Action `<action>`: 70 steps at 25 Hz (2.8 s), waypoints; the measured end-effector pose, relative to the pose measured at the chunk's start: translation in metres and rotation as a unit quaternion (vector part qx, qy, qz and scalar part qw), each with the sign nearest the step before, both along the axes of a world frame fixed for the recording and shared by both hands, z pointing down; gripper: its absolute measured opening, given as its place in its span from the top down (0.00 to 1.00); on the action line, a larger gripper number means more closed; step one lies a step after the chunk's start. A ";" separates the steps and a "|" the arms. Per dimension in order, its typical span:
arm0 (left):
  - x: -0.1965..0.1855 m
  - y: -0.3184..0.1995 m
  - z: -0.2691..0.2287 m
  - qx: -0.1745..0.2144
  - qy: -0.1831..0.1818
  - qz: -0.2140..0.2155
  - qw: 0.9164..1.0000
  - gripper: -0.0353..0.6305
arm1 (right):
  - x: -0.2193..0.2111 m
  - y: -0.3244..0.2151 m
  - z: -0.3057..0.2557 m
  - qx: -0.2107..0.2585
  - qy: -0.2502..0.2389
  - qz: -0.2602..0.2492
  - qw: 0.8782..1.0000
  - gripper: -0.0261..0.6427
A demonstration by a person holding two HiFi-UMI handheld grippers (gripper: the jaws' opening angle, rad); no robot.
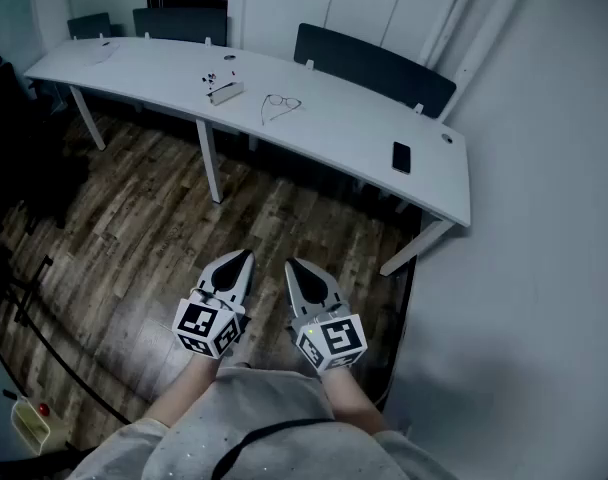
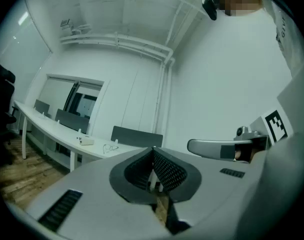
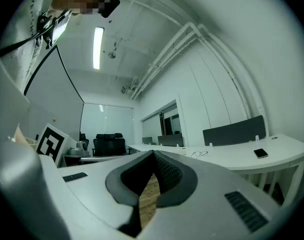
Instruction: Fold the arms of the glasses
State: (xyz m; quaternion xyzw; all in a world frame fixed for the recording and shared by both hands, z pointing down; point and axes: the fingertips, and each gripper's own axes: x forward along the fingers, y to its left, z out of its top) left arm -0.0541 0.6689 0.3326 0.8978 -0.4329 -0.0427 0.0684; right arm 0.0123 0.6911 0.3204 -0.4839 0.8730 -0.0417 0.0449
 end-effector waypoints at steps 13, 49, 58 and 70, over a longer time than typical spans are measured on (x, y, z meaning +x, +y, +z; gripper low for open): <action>0.005 -0.019 0.030 -0.016 0.009 -0.022 1.000 0.92 | 0.013 -0.021 0.028 -0.018 0.014 -0.008 1.000 0.93; -0.020 -0.470 0.069 -0.050 -0.006 0.021 0.999 0.92 | -0.008 -0.459 0.083 -0.081 0.046 0.017 0.995 0.93; -0.031 -0.509 0.091 -0.070 -0.001 0.020 0.997 0.92 | 0.001 -0.498 0.102 -0.104 0.061 0.009 0.993 0.93; -0.023 -0.611 0.102 -0.073 -0.045 0.020 0.996 0.92 | 0.022 -0.612 0.128 -0.107 0.182 -0.030 0.977 0.93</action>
